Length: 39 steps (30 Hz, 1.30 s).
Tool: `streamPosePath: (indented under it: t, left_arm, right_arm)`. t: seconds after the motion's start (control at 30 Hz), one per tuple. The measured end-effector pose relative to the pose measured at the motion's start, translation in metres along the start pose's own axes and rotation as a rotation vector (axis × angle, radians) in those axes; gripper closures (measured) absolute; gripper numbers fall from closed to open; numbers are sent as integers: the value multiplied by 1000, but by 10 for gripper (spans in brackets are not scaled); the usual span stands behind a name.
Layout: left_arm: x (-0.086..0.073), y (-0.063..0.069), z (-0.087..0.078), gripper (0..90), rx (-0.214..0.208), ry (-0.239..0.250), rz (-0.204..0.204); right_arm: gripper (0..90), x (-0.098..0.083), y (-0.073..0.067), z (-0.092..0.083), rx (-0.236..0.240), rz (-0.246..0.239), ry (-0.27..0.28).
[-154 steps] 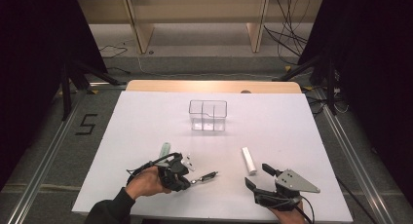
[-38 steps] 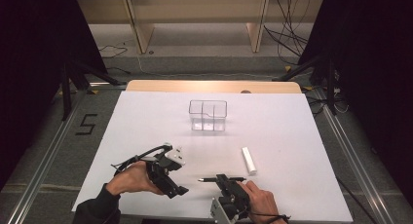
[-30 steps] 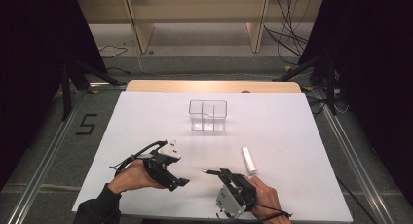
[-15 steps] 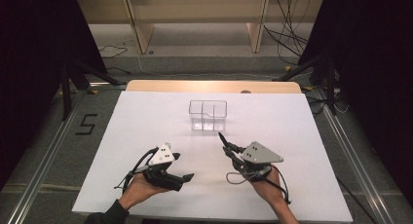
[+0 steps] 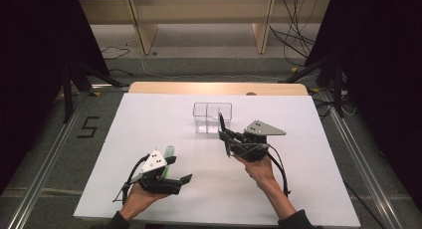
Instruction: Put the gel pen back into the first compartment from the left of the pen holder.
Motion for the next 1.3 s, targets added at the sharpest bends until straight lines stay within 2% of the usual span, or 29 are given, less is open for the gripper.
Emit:
streamPosePath:
  t: [0.1,0.17,0.23,0.33,0.47,0.53,0.63,0.7,0.8,0.93,1.03,1.13,1.23,1.3]
  left_arm:
    - [0,-2,-1,146,-1,17,-23]
    - [0,-3,-3,145,15,29,-25]
    - [1,-4,-6,144,34,61,-26]
    - [1,-8,-10,144,59,97,-36]
    - [0,-11,-13,144,70,112,-52]
    - [-1,-12,-14,144,81,105,-51]
    - [-2,-14,-15,144,84,106,-73]
    - [-3,-16,-15,144,83,96,-69]
    - [-4,-17,-14,144,99,81,-74]
    - [-6,-21,-14,144,115,66,-89]
    - [-6,-22,-14,144,104,68,-100]
    - [-7,-23,-12,144,107,51,-105]
    - [-7,-24,-13,143,111,63,-120]
    - [-8,-26,-13,143,118,54,-126]
  right_arm:
    - [793,8,-2,7,5,0,-3]
    - [793,15,-2,11,1,-5,-4]
    - [793,22,-1,16,-7,-12,-3]
    - [793,33,2,23,-6,5,4]
    - [793,42,8,35,-12,32,3]
    - [793,45,12,39,-11,50,4]
    - [793,49,17,45,-23,59,-1]
    - [793,52,19,48,-21,68,1]
    - [793,58,17,54,-25,44,-1]
    - [793,67,17,64,-37,39,-7]
    - [793,74,18,72,-50,35,-12]
    - [794,81,18,80,-57,34,-12]
    - [793,88,19,87,-68,33,-10]
    - [793,93,20,92,-71,39,-5]
Point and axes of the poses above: each handheld gripper's, and its own axes: z roughly forward along the jaws, x roughly out of its top, y roughly to its right, the point moved 4 cm from there along z, roughly forward along the jaws, and after that the axes turned 9 degrees about -y, right-handed, at the moved point
